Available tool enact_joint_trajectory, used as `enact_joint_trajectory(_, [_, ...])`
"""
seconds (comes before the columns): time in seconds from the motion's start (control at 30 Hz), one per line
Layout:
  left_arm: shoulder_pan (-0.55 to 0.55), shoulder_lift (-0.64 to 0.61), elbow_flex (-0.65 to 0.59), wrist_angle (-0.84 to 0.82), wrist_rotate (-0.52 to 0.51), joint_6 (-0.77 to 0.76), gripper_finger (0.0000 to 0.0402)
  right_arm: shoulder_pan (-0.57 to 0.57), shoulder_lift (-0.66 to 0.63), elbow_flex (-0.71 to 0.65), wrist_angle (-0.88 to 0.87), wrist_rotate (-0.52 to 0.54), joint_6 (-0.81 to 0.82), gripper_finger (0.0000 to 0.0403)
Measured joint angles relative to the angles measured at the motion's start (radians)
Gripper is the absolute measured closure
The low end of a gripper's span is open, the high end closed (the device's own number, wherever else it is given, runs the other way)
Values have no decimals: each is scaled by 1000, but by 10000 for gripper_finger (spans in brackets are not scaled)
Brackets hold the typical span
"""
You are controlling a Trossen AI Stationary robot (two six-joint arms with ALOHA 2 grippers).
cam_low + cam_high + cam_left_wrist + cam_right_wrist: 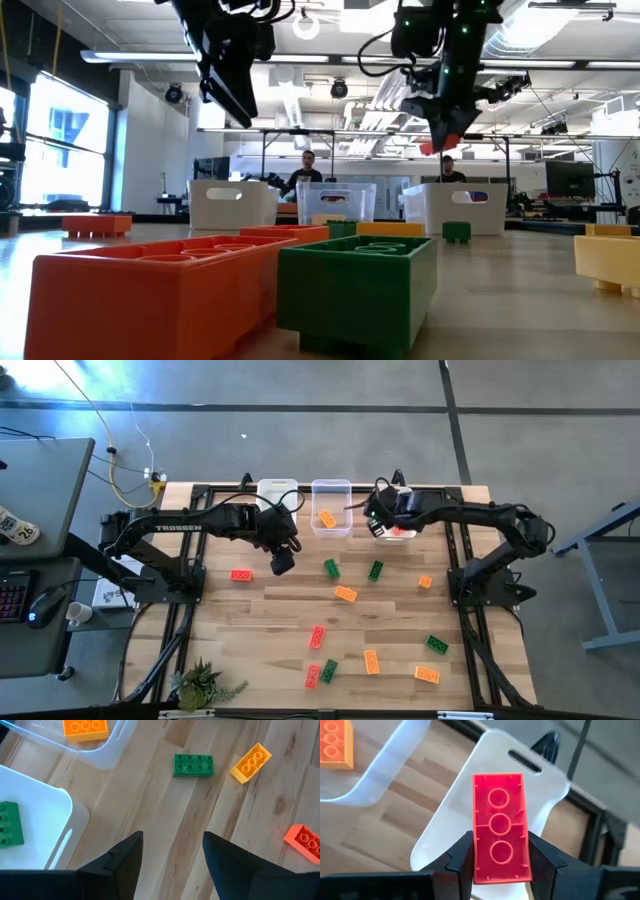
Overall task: Sort & place blocks by color
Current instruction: Put the orange game piece into the right white bin
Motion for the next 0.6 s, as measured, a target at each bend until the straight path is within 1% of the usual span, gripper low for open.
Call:
enact_joint_trajectory(0.2, [0,0,0,-1,0,0,206,-94,0,0,-8,-155,-6,282])
enact_joint_trajectory(0.27, [0,0,0,-1,0,0,206,-118,0,0,-8,-190,-27,281])
enact_joint_trajectory(0.4, [0,0,0,-1,0,0,206,-135,0,0,-8,-168,-114,274])
enact_joint_trajectory(0.6, [0,0,0,-30,0,0,206,-134,0,0,-8,-148,-160,233])
